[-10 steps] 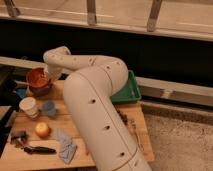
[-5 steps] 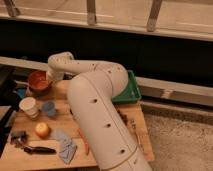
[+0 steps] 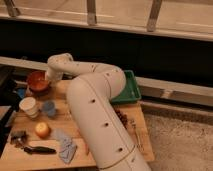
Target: Stack bowls on top of each other
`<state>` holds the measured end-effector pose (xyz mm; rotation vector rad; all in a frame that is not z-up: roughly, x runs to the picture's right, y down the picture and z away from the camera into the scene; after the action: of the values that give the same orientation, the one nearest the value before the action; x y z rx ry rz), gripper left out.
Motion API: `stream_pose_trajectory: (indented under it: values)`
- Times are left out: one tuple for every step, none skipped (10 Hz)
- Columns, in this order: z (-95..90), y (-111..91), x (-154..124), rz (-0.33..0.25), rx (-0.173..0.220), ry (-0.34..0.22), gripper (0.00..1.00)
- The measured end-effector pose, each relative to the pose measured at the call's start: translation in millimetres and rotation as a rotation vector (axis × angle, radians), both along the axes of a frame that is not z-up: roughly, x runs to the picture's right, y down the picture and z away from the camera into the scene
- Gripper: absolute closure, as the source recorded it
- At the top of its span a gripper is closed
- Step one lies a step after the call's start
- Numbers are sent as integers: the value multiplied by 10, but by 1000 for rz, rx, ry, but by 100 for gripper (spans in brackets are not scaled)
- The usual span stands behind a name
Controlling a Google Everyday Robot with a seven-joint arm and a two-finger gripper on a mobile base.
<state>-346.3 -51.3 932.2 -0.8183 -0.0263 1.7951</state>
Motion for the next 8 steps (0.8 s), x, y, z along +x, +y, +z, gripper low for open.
stream_pose_trajectory:
  values:
    - [5,3,-18,-1,-1,-4,20]
    - [11,11,-23,-3,-3,-5,20]
    - [12,15,-20,-5,-5,-4,20]
    - [10,33,-17,-10,-5,-1,20]
    - [-22,31,10,-13,-3,8,20]
    - [-78,27,87,-16,7,24,20]
    - [-177,-23,195,-15,25,49,20]
    - [-313,-74,308,-22,50,87,20]
